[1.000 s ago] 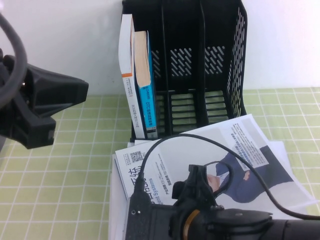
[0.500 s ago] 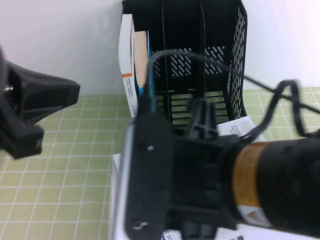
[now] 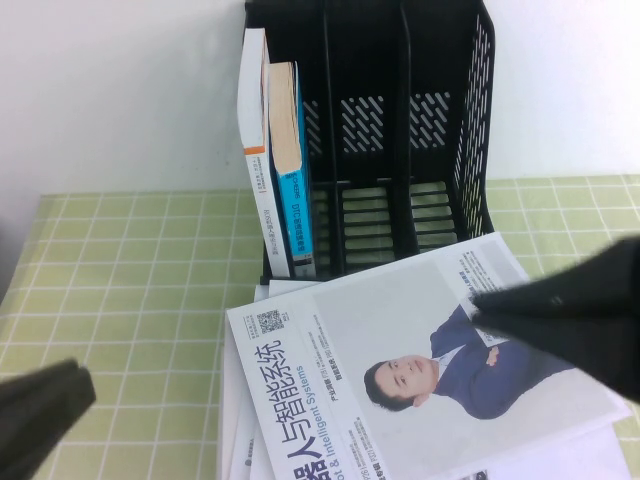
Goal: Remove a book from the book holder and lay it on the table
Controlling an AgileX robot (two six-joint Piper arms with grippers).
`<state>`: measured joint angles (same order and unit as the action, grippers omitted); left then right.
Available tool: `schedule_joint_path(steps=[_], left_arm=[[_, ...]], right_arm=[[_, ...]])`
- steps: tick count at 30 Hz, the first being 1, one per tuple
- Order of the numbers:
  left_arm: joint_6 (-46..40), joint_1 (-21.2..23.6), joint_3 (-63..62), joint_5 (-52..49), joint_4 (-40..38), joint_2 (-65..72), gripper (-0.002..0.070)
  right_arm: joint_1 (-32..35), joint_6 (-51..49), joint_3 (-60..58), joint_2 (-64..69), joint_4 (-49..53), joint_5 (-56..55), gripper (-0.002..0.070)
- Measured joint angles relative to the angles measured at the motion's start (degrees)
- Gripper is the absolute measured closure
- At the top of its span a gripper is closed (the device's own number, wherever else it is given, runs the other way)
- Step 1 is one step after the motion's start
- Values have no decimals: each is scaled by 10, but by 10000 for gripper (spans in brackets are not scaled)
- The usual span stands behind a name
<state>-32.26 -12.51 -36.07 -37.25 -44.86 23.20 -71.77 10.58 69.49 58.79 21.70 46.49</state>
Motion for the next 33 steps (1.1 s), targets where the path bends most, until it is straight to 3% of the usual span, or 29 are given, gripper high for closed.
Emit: schedule_joint_path(steps=[7,10,13,18,22,33], left_arm=[[-6,0,174,120,-35,-85,678],[-8,0,223,180,-58,-91,678],[-22,0,255,218,-66,-91,678],[-46,0,270,222,-70,-91,678],[-53,0,270,222,-70,-91,678],[-59,0,271,203,-75,-92,678]], right_arm=[[0,-18,-171,-117,13,-95,677],[0,-68,-246,-182,73,-131,677],[0,-214,-320,-240,186,-132,678],[0,-567,-426,-332,453,-50,678],[0,-740,-482,-397,576,19,678],[0,-788,-502,-453,605,41,678]])
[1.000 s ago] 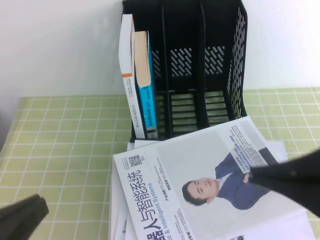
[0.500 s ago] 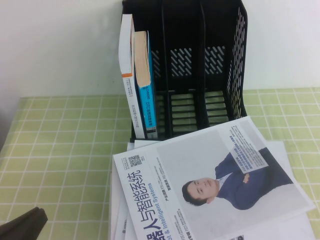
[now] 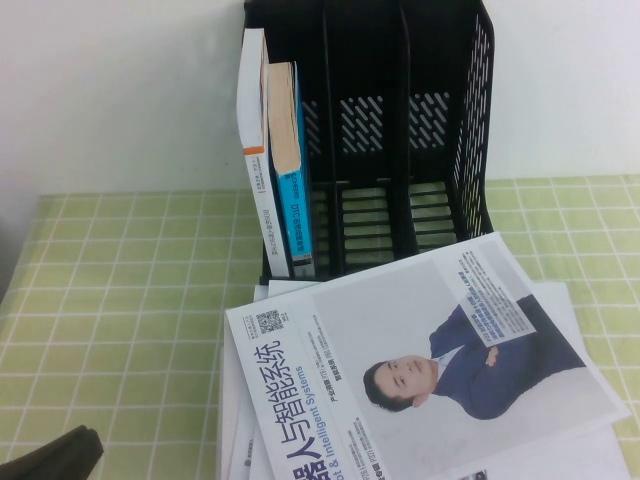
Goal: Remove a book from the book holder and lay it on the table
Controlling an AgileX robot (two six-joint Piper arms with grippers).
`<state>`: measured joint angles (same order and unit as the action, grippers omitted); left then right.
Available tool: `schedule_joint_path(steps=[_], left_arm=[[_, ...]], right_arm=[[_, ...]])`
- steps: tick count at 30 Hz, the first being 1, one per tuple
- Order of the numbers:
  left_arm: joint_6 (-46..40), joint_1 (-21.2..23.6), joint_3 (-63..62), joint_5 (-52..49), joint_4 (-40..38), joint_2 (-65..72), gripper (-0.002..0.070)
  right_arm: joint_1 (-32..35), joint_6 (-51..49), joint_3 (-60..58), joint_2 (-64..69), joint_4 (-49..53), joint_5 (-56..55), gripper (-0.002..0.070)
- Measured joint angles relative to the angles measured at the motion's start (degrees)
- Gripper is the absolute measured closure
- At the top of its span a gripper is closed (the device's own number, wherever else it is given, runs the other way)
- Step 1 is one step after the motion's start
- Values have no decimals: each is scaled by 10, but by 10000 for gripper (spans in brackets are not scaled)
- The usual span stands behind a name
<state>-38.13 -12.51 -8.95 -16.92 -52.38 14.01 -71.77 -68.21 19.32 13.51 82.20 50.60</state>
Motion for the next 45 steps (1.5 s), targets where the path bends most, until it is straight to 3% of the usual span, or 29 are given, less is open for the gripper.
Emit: schedule_joint_path(steps=[12,17,22,27,31,45], left_arm=[[1,1,12,-32,1,-5,678],[-4,34,39,-15,65,-54,678],[123,100,85,42,208,-109,678],[294,157,103,-22,354,-144,678],[356,174,103,-31,379,-147,678],[369,176,103,-32,386,-147,678]], right_arm=[[0,-1,-1,0,0,0,678],[0,-1,-1,0,0,0,678],[0,-1,-1,0,0,0,678],[0,-1,-1,-1,0,0,678],[0,-1,-1,-1,0,0,678],[0,-1,-1,-1,0,0,678]])
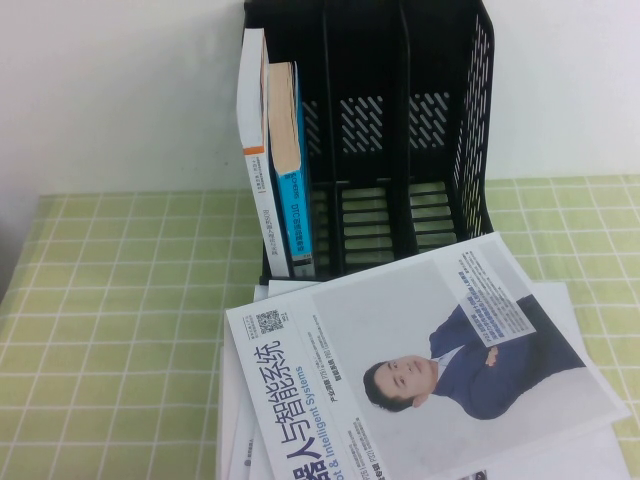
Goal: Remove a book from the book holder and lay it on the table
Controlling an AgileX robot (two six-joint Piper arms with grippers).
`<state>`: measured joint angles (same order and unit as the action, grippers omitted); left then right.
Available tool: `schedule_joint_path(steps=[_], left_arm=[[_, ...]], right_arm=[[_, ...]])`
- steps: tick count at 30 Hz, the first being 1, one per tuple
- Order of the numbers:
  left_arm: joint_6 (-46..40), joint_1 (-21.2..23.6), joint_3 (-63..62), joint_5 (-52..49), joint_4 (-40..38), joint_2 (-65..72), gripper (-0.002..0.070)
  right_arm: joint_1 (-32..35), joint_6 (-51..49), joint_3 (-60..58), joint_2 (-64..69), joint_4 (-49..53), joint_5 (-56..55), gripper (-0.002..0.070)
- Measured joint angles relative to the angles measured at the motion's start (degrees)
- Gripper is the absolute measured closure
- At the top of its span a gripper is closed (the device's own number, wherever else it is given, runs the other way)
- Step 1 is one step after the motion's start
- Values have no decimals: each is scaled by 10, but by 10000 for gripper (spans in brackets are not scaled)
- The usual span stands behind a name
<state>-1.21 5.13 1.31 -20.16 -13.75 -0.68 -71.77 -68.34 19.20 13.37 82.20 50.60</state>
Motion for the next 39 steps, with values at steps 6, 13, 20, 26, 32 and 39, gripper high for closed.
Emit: schedule_joint_path(steps=[6,13,20,26,32,39], left_arm=[[0,0,0,0,0,0,678],[1,0,0,0,0,0,678],[1,0,0,0,0,0,678],[1,0,0,0,0,0,678],[1,0,0,0,0,0,678],[1,0,0,0,0,0,678]], right_arm=[[45,0,-1,-9,0,-25,678],[322,-27,-1,-36,0,-120,678],[548,-117,-1,-43,7,-306,678],[554,-149,-22,-43,-6,-435,678],[565,145,-85,-68,-362,-379,678],[642,475,-162,-133,-669,-314,678]])
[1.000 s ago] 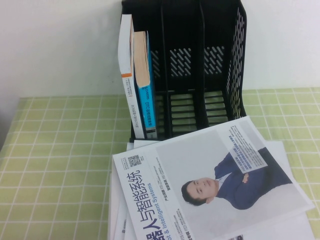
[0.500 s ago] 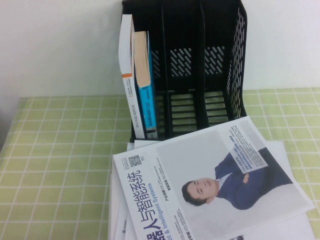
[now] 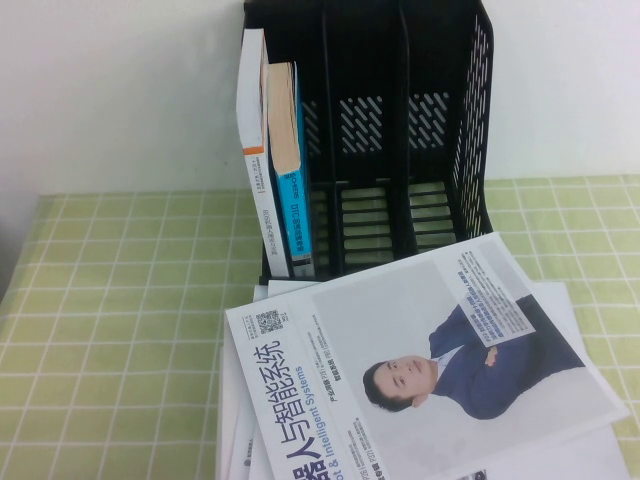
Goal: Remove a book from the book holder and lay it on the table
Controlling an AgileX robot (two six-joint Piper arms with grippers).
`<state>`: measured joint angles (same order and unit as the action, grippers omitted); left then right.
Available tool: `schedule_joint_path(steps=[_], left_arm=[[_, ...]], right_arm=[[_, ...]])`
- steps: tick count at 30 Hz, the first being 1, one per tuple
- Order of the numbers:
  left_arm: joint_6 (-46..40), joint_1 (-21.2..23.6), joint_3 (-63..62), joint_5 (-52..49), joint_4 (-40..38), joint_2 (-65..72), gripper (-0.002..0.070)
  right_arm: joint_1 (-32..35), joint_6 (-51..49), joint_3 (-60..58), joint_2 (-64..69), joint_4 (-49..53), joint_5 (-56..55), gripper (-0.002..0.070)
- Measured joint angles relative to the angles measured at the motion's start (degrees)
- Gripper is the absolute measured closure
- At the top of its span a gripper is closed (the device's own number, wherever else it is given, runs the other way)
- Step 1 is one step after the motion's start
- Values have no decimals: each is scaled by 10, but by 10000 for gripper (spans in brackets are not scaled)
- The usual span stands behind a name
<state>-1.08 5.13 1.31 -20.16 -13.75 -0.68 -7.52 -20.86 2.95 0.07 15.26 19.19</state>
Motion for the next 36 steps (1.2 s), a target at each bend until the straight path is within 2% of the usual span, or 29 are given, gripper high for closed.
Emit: schedule_joint_path(steps=[7,11,13,17,20,31,36], left_arm=[[0,0,0,0,0,0,678],[0,0,0,0,0,0,678],[0,0,0,0,0,0,678],[0,0,0,0,0,0,678],[0,0,0,0,0,0,678],[0,0,0,0,0,0,678],[0,0,0,0,0,0,678]], right_arm=[[123,23,-45,-6,-20,-36,678],[158,52,-45,-6,-61,-31,678],[163,156,-45,-6,-144,-17,678],[163,474,-45,-6,-345,18,678],[163,562,-45,-6,-410,36,678],[163,521,-45,-6,-430,46,678],[163,424,-44,-6,-362,42,678]])
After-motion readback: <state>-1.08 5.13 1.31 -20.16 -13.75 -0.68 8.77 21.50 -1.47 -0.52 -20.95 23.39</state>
